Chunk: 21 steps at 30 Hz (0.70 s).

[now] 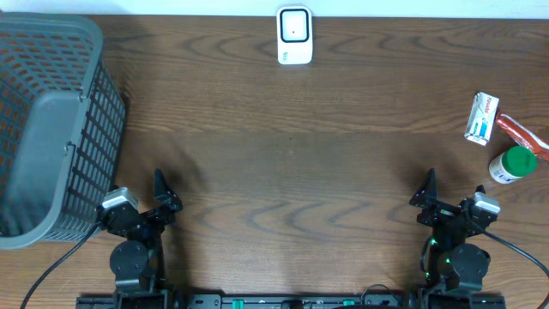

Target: Scan the item barcode

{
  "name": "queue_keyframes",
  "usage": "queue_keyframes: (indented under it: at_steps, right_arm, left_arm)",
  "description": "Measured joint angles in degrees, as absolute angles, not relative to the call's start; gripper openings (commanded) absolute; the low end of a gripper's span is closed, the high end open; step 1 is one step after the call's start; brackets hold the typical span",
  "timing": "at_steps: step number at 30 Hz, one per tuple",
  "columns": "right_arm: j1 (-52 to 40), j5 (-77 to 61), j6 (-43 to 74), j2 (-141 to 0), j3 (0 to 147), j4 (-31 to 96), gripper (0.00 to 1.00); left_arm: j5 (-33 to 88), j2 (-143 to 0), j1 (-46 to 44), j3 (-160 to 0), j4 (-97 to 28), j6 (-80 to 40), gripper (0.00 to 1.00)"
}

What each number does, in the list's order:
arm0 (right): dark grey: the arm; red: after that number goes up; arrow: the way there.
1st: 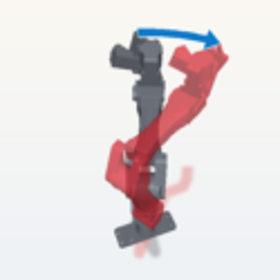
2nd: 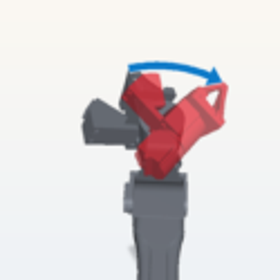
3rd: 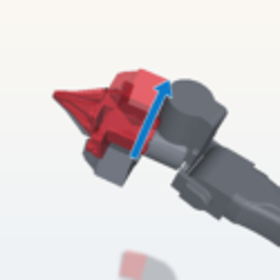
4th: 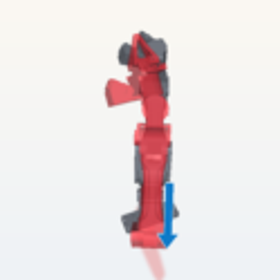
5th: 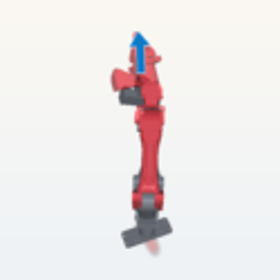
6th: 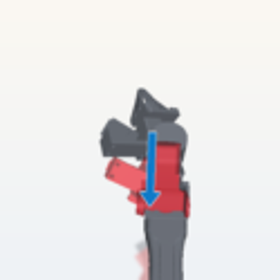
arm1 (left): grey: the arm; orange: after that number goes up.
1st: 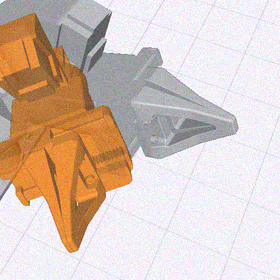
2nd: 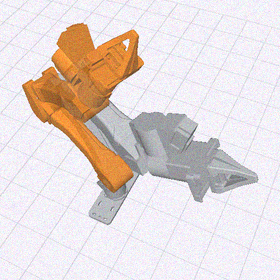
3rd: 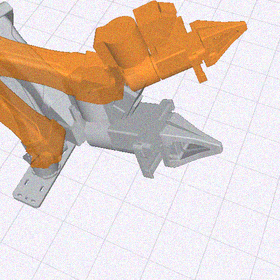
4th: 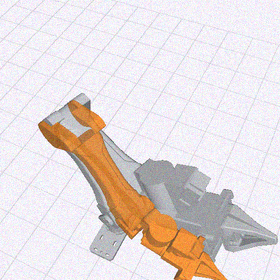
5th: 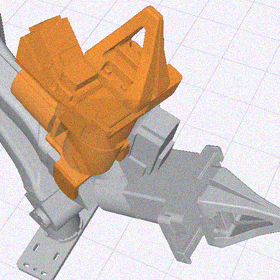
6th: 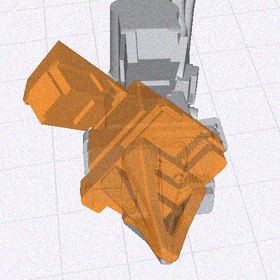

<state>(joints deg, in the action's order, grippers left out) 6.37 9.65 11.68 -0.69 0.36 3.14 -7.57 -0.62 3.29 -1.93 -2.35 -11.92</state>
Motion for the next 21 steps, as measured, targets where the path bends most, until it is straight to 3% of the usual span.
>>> queue_keyframes:
  at_steps: [10, 21]
  right_arm:
    - [6.37, 9.65, 11.68, -0.69, 0.36, 3.14, 0.99]
    - [6.37, 9.65, 11.68, -0.69, 0.36, 3.14, 0.99]
  left_arm:
    - [-7.6, -0.62, 3.29, -1.93, -2.33, -10.09, 0.93]
    - [-4.23, -2.57, 3.29, -1.93, -2.57, 5.23, 0.93]
